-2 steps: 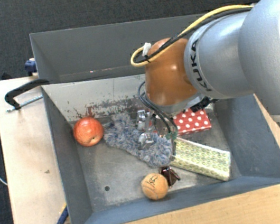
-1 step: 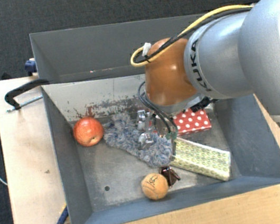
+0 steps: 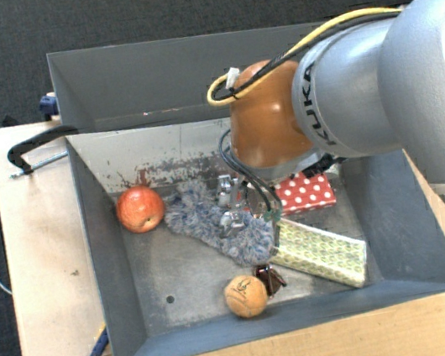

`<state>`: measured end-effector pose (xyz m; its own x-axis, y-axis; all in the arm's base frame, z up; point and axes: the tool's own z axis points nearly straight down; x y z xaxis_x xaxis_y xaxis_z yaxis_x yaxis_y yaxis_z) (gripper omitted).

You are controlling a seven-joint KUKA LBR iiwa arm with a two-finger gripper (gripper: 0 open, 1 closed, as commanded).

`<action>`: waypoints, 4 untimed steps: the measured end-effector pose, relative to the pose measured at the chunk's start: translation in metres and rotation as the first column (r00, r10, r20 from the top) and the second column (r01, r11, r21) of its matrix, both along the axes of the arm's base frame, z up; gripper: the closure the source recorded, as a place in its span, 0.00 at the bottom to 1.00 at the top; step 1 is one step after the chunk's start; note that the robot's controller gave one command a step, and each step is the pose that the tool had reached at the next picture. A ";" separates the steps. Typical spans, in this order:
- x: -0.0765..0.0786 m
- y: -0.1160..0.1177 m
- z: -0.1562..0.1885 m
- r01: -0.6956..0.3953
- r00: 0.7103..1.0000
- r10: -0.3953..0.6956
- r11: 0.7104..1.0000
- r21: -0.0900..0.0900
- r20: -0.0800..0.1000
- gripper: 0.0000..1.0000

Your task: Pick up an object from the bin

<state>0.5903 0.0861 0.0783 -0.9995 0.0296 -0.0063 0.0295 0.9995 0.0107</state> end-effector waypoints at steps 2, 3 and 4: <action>-0.004 -0.002 0.025 -0.001 1.000 0.001 1.000 -0.007 -0.013 1.00; -0.003 -0.003 0.046 -0.001 1.000 0.001 1.000 -0.008 -0.008 1.00; -0.002 -0.003 0.063 0.000 1.000 0.000 1.000 -0.008 0.000 1.00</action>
Offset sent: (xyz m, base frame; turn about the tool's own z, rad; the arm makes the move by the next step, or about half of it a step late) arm 0.0001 0.0001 0.0098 -0.0001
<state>0.5885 0.0833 0.1415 -0.9996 0.0292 -0.0062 0.0291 0.9996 0.0024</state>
